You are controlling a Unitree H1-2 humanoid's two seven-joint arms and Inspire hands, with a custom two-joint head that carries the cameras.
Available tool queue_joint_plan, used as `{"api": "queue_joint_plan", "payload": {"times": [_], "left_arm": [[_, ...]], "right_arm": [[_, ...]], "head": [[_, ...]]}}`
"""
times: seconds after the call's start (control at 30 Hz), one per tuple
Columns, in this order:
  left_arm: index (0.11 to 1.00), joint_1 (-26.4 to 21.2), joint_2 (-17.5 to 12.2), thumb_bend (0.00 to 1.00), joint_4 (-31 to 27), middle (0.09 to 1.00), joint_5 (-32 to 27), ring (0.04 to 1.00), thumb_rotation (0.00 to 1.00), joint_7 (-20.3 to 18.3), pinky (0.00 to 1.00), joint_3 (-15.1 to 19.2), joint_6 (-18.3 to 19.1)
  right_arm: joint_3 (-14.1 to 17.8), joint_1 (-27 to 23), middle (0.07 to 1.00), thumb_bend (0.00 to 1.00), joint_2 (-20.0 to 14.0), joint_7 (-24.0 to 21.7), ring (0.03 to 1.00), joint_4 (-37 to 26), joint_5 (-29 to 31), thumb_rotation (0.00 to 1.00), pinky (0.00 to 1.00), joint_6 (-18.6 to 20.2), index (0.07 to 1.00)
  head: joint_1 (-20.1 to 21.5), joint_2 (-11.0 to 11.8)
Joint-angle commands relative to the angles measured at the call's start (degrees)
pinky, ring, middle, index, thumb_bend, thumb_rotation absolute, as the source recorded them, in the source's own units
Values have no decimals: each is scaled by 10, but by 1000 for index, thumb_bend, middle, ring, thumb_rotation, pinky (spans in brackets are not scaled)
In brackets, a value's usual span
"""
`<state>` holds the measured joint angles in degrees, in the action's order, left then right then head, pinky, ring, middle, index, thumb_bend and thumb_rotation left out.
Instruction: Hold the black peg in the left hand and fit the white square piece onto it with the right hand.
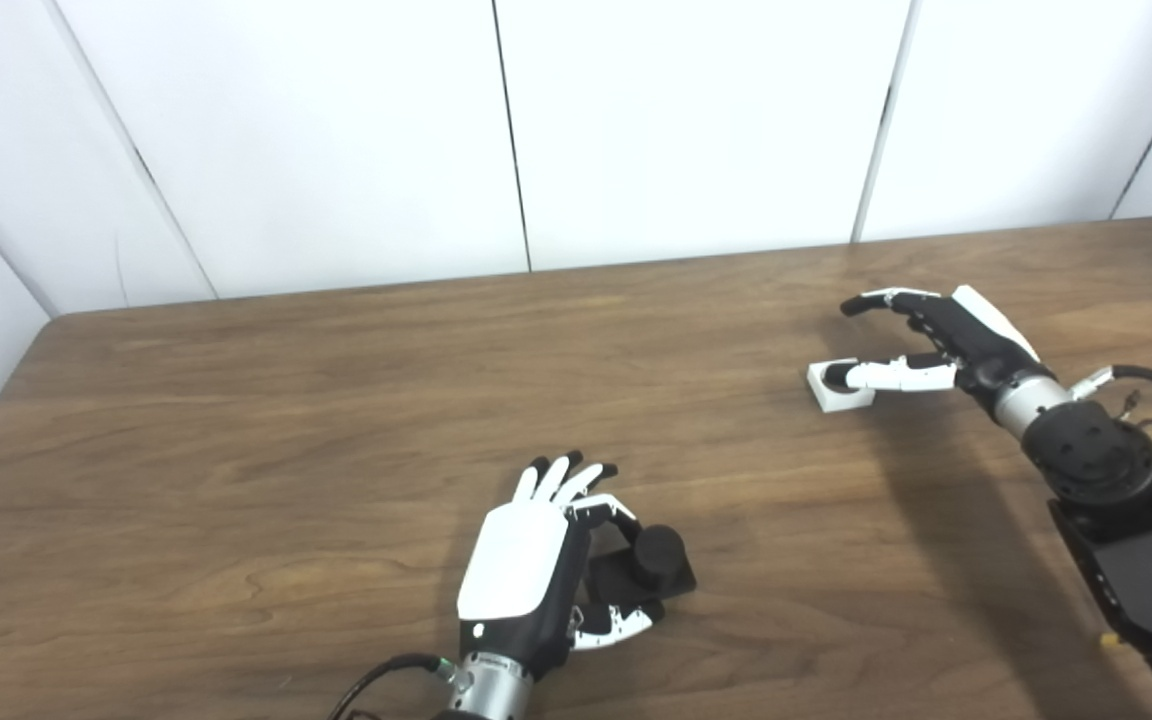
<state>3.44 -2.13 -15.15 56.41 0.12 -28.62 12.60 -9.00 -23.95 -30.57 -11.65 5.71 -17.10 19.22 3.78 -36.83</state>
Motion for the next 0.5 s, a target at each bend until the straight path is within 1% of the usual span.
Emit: {"api": "queue_joint_plan", "payload": {"times": [0.0, 0.13, 0.27, 0.37, 0.47], "left_arm": [[496, 6, -7, 496, 14, 885, 12, 962, 78, -14, 1000, 0, 6], [496, 5, -7, 496, 13, 885, 15, 963, 78, -16, 1000, 0, 7], [496, 5, -7, 496, 15, 887, 14, 966, 77, -17, 1000, 0, 7], [496, 5, -7, 496, 14, 887, 12, 965, 76, -15, 1000, 0, 5], [496, 5, -5, 496, 13, 887, 13, 964, 77, -17, 1000, 0, 7]], "right_arm": [[-9, -39, 920, 864, -25, -2, 978, 3, -30, 336, 945, -42, 772], [-21, -53, 910, 880, -32, -8, 977, 24, -49, 298, 932, -61, 764], [-39, -68, 915, 900, -39, -23, 982, 48, -71, 275, 921, -76, 758], [-60, -82, 926, 894, -47, -37, 993, 64, -97, 296, 952, -85, 767], [-67, -90, 932, 900, -48, -43, 998, 70, -112, 293, 976, -88, 771]], "head": [[1, 1], [1, 1], [1, 1], [0, 1], [-2, 0]]}}
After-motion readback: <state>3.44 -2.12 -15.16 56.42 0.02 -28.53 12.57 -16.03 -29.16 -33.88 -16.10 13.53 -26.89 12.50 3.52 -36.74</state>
